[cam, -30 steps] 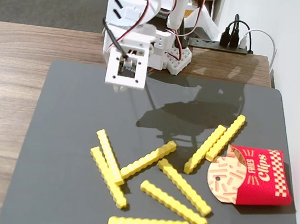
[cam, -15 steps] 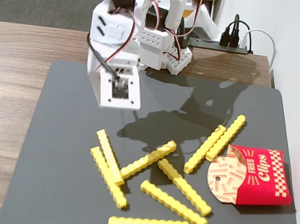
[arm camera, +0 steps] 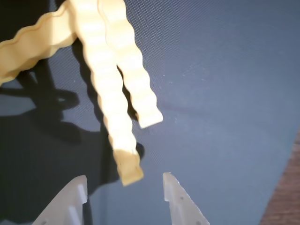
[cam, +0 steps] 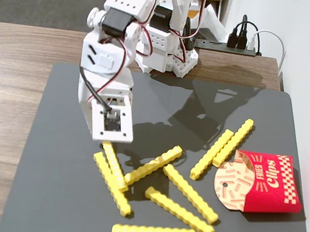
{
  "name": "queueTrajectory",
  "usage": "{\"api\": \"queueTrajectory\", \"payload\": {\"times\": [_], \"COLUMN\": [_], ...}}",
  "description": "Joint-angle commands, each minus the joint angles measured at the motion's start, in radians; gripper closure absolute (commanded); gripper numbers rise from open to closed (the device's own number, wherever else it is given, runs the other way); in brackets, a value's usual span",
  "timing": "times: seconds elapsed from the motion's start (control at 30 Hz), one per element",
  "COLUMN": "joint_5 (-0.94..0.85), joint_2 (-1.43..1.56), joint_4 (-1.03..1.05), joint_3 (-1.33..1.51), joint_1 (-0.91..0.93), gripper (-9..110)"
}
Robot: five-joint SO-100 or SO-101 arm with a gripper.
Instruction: Grab a fry
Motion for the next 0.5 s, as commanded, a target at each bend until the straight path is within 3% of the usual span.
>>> {"api": "queueTrajectory", "payload": {"times": [0.0,0.47], "joint_5": [-0.003,0.023], "joint_2": [-0.014,-0.089], "joint_4": [-0.028,-0.063], "joint_3": [-0.049,-0.052], "joint_1": [-0.006,-0.021], "gripper": [80,87]}}
